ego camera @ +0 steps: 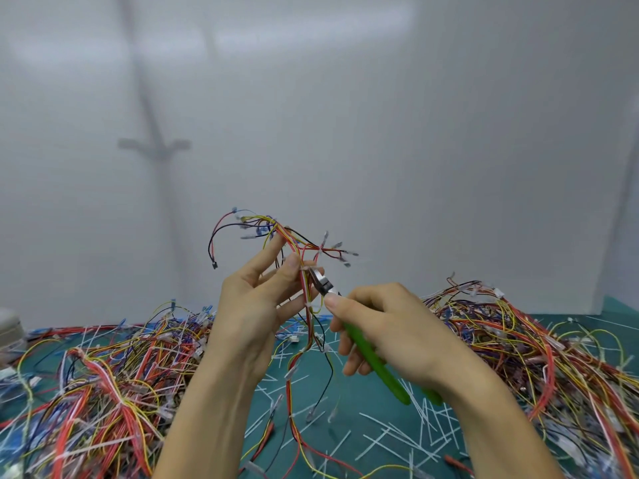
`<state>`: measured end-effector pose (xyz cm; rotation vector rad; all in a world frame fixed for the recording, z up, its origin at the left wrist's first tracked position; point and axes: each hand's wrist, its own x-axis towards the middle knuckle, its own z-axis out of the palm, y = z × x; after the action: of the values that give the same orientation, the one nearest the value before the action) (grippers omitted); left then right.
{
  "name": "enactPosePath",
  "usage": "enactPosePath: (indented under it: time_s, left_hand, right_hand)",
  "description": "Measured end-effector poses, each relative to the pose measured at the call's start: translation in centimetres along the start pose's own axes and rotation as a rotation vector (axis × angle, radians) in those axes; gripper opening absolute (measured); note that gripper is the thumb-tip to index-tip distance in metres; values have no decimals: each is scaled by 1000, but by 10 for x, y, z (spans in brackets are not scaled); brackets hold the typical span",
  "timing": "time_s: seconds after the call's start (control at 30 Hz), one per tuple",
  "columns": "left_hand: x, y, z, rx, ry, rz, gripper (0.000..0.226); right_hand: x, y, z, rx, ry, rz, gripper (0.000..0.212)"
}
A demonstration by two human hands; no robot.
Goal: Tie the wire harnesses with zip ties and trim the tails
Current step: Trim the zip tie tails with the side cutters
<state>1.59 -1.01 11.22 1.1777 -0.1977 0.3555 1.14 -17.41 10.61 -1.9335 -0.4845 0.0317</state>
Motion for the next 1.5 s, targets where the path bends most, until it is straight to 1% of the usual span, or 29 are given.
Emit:
enactPosePath:
  time_s: [0.2, 0.33, 0.57, 0.8, 0.87, 1.07, 1.13, 1.23, 1.4, 1.5]
  left_hand:
    - [1, -1, 0, 9, 0, -1, 53]
    - [1, -1, 1, 36, 0, 10, 55]
    - [1, -2, 0, 90, 0, 48, 59]
    - [1, -3, -1, 130, -11, 77, 58]
    - [1, -2, -1, 132, -12, 78, 54]
    - [1, -3, -1, 153, -22, 62, 30]
    - [1, -3, -1, 153, -32, 53, 27]
    - [0, -2, 0, 152, -43, 48, 35]
    - [-2, 1, -1, 172, -68, 37, 59]
    - [-3, 3, -1, 178, -62, 45, 61]
  right_hand:
    - [-2, -3, 1, 40, -19, 30, 41]
    - [-3, -5, 1, 47, -18, 36, 42]
    - [-2, -5, 2, 41, -3, 19, 42]
    - [-1, -4, 6, 30, 24, -19, 45]
    - [-1, -4, 7, 29, 33, -28, 46]
    - [-3, -6, 8, 25, 63, -32, 47]
    - [-4, -7, 7, 29, 71, -33, 47]
    - [-6, -9, 4, 61, 104, -44, 46]
    - [-5, -10, -5, 149, 200, -84, 41]
    - [-6, -9, -9, 134, 240, -96, 39]
